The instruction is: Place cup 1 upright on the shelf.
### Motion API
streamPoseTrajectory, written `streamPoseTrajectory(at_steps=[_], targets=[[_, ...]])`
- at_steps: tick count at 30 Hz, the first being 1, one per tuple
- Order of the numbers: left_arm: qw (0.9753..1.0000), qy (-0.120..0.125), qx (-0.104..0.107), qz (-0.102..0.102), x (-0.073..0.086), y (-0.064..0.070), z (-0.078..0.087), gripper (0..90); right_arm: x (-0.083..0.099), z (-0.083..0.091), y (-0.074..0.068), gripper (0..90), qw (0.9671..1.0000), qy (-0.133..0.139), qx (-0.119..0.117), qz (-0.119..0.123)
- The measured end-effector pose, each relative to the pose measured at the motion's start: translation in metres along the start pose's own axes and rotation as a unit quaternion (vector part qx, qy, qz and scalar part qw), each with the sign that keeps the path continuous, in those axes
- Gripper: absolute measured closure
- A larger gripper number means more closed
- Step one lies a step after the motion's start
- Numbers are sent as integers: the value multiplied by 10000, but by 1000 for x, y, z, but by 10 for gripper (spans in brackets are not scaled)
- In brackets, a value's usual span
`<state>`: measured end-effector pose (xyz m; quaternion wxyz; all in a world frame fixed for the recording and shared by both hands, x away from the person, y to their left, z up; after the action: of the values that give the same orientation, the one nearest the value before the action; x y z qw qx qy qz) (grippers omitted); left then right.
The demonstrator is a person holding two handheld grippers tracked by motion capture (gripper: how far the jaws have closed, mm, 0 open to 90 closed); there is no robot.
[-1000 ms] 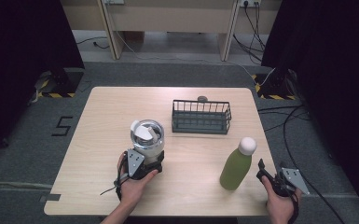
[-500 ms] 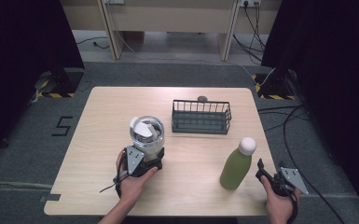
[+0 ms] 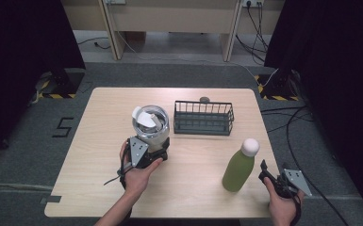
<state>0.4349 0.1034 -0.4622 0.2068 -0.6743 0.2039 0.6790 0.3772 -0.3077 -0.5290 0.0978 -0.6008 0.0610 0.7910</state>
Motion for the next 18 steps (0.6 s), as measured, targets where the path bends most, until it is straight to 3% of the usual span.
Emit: streamPoseTrajectory(at_steps=[3,18], targets=[[10000,15,-7,-81,-5,-1,-5,102,0,0,0,214,10000,1,1,-15],[9998,152,15,-93,-20,-3,-36,103,0,-1,-1,216,10000,9,1,-5]])
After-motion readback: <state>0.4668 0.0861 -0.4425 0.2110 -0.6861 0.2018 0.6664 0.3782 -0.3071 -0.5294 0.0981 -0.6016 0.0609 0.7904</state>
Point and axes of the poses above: each handheld gripper's, and its own axes: z roughly backward along the jaws, x roughly out of its underside, y roughly to its right, the point moved 7 cm from there along -z, roughly forward along the jaws, and after that the axes turned 10 degrees about x, right-handed, at the moved point
